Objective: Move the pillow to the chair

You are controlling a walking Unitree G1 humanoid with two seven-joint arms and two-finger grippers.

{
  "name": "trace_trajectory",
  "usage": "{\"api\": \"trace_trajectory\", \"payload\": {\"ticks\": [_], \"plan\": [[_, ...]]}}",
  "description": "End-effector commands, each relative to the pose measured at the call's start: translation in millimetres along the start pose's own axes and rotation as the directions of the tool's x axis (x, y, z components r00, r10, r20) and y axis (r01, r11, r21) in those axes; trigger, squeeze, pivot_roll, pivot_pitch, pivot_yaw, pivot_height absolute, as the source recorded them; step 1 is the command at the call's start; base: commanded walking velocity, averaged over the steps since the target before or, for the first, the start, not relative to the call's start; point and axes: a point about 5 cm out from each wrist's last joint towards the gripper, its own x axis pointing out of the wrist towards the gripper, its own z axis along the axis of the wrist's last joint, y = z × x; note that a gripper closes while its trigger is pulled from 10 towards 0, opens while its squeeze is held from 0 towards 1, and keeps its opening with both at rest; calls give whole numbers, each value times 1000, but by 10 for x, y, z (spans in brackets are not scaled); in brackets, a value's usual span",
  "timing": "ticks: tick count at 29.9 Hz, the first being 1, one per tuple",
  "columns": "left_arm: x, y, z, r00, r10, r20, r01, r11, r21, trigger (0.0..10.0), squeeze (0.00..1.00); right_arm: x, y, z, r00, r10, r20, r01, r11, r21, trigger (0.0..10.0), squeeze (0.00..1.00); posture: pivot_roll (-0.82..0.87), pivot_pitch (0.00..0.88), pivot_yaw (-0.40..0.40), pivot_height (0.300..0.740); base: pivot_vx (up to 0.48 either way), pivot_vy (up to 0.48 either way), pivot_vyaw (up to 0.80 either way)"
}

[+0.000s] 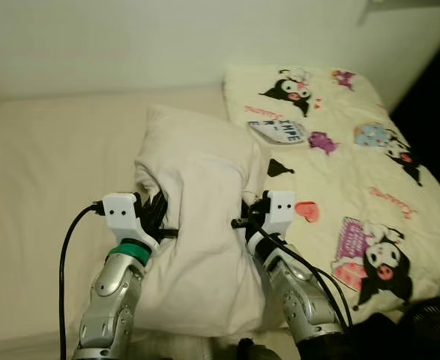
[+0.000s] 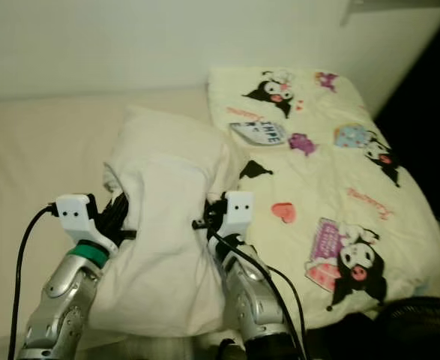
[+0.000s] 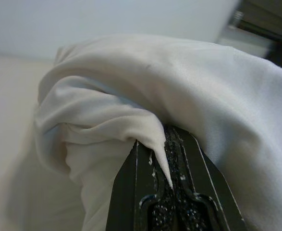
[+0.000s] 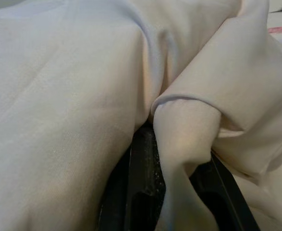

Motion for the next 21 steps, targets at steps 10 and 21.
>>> {"api": "trace_trajectory", "payload": {"ticks": [10,21], "plan": [[137,-251,227,989,-112,95,110,994,22,10000,0,72,420,192,987,97,131,-108,991,81,10000,0,23,45,34,740,0,0,-800],[355,-472,651,948,-229,221,226,973,39,10000,0,142,481,576,964,99,247,-117,991,59,10000,0,11,49,36,740,0,0,-800]]}}
